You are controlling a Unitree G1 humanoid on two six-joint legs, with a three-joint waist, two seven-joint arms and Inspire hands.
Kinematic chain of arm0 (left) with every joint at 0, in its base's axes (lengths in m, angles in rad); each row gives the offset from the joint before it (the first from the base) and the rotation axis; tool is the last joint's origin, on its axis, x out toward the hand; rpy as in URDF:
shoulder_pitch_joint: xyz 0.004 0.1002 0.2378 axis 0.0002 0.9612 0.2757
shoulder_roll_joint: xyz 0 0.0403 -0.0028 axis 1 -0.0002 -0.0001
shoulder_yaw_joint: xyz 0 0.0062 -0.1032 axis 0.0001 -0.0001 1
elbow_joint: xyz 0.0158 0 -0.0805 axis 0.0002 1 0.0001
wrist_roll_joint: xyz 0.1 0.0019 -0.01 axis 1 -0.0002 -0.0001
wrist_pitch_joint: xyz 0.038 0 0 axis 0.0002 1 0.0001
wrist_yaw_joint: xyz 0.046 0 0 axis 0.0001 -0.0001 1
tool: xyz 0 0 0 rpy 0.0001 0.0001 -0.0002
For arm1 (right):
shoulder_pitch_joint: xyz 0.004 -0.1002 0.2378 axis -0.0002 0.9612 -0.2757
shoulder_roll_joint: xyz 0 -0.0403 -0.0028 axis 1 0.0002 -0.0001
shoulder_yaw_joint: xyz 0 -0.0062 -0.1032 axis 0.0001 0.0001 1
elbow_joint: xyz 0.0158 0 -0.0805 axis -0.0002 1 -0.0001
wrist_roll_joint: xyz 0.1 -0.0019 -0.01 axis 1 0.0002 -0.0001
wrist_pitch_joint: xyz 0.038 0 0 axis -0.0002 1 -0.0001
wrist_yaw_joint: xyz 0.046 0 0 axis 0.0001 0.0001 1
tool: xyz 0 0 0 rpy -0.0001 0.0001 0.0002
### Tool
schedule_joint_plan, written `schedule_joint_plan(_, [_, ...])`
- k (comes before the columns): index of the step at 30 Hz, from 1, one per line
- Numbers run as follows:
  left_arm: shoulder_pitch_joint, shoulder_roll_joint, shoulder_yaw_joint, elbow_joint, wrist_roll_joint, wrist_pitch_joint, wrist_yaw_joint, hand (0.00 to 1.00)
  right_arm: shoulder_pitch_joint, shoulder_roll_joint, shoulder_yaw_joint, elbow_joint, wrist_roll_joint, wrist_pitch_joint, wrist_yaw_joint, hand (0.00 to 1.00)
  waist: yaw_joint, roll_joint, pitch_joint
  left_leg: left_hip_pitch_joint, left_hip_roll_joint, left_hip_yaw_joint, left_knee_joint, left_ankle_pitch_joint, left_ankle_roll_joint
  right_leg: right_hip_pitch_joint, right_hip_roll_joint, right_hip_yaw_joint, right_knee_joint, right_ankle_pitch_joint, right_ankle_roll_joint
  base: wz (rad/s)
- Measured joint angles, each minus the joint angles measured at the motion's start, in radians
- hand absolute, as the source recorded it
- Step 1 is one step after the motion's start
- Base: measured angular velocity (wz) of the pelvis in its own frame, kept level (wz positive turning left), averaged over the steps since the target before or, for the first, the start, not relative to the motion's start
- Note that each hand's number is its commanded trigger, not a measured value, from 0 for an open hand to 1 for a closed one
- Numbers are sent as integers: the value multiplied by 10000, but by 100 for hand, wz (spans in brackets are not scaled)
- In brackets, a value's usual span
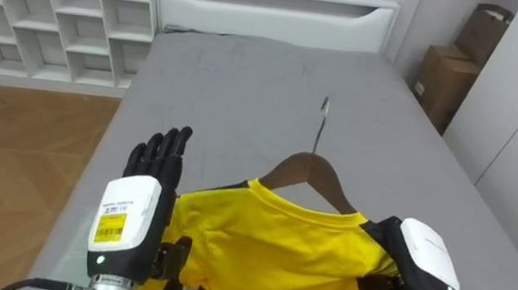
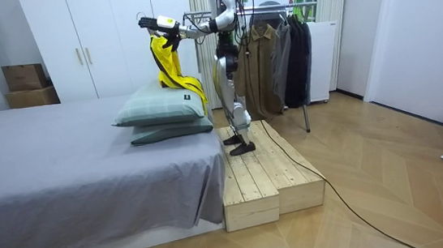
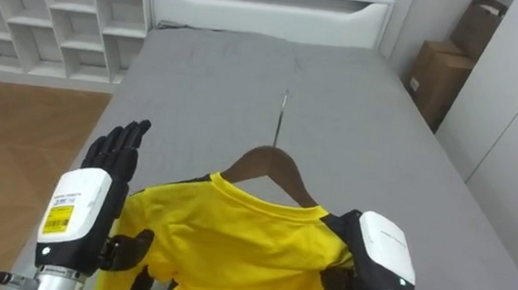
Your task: Hang clothes
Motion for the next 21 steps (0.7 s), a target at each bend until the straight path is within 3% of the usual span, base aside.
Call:
schedule_joint_plan(5, [284,-4,470,2,-1,13,-47,0,10,224,-621,1,155,0,-22,100,-27,106,6,-12,-3,-133,17,0,0,44,-10,-189,-7,0,0,8])
schedule_joint_plan(13, [883,-31,685,623,-285,13,-386,0,60,224,-777,77,367,-2,-310,100,-85,251,-46,111,-7,-198,46,0,-1,264,-6,-221,-111,0,-1,2])
schedule_joint_plan(17, [1184,-332,906,1354,-398,38,-500,0,398,225,-1121,72,489,1,-492,100,14,251,-49,153,-11,-234,25,0,0,313,-9,-262,-117,0,-1,2])
schedule_joint_plan(21, [1197,-359,1359,1691,-417,46,-505,0,423,214,-1223,69,385,0,-625,100,12,250,-51,144,-11,-247,-4,0,0,263,-8,-301,-54,0,-1,0])
